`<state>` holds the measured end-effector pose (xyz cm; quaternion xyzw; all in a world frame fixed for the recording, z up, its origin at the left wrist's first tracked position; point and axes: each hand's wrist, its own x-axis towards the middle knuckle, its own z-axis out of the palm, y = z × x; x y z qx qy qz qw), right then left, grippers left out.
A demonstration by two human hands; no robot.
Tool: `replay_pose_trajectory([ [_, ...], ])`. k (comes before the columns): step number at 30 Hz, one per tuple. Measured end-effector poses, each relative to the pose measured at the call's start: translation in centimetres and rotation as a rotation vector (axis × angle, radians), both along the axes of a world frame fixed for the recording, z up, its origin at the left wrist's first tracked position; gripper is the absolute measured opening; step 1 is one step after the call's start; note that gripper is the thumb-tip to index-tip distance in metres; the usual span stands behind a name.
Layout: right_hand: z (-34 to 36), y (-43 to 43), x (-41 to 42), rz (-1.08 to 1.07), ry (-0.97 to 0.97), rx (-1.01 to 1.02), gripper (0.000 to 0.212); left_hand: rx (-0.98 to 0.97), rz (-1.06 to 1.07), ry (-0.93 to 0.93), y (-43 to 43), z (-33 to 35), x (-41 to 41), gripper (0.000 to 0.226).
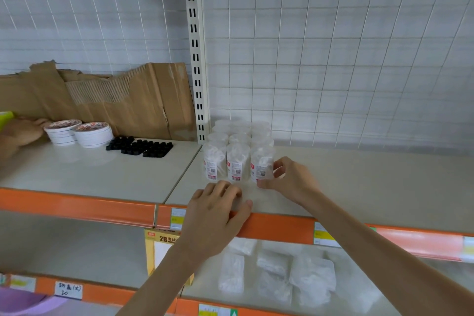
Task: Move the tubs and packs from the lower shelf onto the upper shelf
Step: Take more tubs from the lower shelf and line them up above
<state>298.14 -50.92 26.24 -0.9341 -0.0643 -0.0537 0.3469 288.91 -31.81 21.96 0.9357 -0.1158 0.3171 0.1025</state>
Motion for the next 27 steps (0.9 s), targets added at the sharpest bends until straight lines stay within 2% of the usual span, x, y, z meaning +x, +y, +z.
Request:
replay_pose_trajectory([
  [6,0.1,0.2,-0.5,-0.01,-0.028,-0.078,0.063,0.0,-0.001,-0.001,0.1,-0.1,0.1,0.04],
  [11,0.2,-0.1,-0.9,-0.002,0.005,-0.009,0.073,0.007,-0.002,-0.021,0.2,-0.2,0.2,0.042],
  [15,0.5,-1.2,-2.2,-0.006,-0.028,0.066,0.058,0.013,0.003,-0.038,0.3,-0.3,0.4,0.043],
  [18,0.5,-2.2,-3.6,-0.027,-0.133,0.017,0.047,0.022,0.016,-0.044,0.3,-0.4,0.6,0.042],
  [22,-0.1,-4.8,-5.6,-0.031,-0.177,-0.066,0.044,0.027,0.016,-0.032,0.1,-0.4,0.3,0.042],
  [27,-0.4,-9.1,-8.1,-0.017,-0.28,0.026,0.032,0.047,0.026,-0.012,-0.1,-0.3,-0.5,0.047],
])
